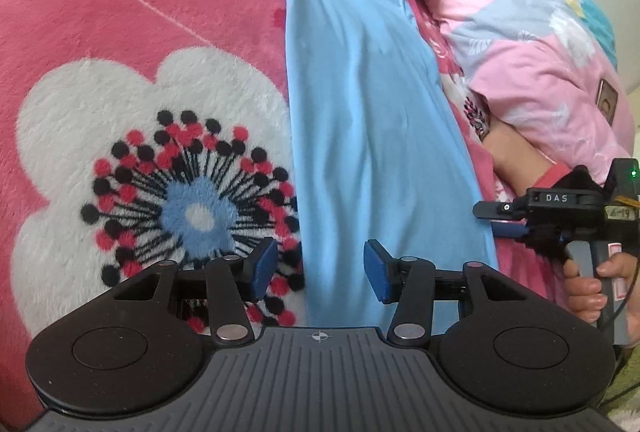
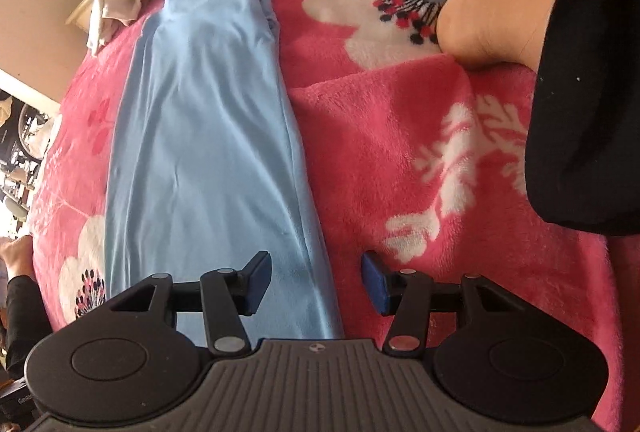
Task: Fold clothes
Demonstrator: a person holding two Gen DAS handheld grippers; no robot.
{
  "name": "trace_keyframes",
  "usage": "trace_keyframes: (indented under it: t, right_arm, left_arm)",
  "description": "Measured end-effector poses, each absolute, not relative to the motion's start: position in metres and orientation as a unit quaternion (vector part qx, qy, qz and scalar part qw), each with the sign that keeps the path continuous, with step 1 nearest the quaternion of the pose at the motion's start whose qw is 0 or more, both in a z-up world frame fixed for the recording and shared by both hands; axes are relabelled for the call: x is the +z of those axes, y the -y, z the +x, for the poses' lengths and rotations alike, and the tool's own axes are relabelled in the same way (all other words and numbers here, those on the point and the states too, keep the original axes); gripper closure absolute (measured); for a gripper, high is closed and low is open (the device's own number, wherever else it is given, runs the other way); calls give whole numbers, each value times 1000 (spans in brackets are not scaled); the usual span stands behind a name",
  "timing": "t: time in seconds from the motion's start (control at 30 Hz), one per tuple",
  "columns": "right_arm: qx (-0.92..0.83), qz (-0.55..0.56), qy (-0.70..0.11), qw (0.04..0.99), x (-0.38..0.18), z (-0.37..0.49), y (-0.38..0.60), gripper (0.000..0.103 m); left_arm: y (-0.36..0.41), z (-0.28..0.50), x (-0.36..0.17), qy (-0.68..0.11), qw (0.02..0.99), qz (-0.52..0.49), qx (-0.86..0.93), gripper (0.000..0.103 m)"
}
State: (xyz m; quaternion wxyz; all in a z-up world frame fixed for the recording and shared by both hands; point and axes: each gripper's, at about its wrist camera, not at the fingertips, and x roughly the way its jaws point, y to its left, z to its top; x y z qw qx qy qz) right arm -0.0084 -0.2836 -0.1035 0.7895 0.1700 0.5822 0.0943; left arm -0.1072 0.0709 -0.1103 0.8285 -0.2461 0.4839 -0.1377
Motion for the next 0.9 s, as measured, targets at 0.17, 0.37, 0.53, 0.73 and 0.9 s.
trace_keyframes:
  t: [0.17, 0.37, 0.53, 0.73, 0.9]
  right_arm:
    - [97, 190, -572, 792, -101, -5, 290, 50]
    - [113, 210, -574, 783, -106, -5, 289, 45]
    - [115, 227, -567, 783, -105, -8, 293, 45]
    - [120, 241, -567, 779, -106, -10, 296, 45]
    - [119, 241, -568, 778, -106, -10, 296, 44]
  left_arm:
    - [-79, -107, -112, -473, 828, -262, -149, 56]
    - [-79, -100, -113, -457, 833, -275, -148, 56]
    - [-81, -95, -113, -435, 840, -289, -145, 56]
    - [-83, -90, -118, -428, 841, -300, -142, 56]
    - [-91, -87, -121, -416, 835, -331, -141, 56]
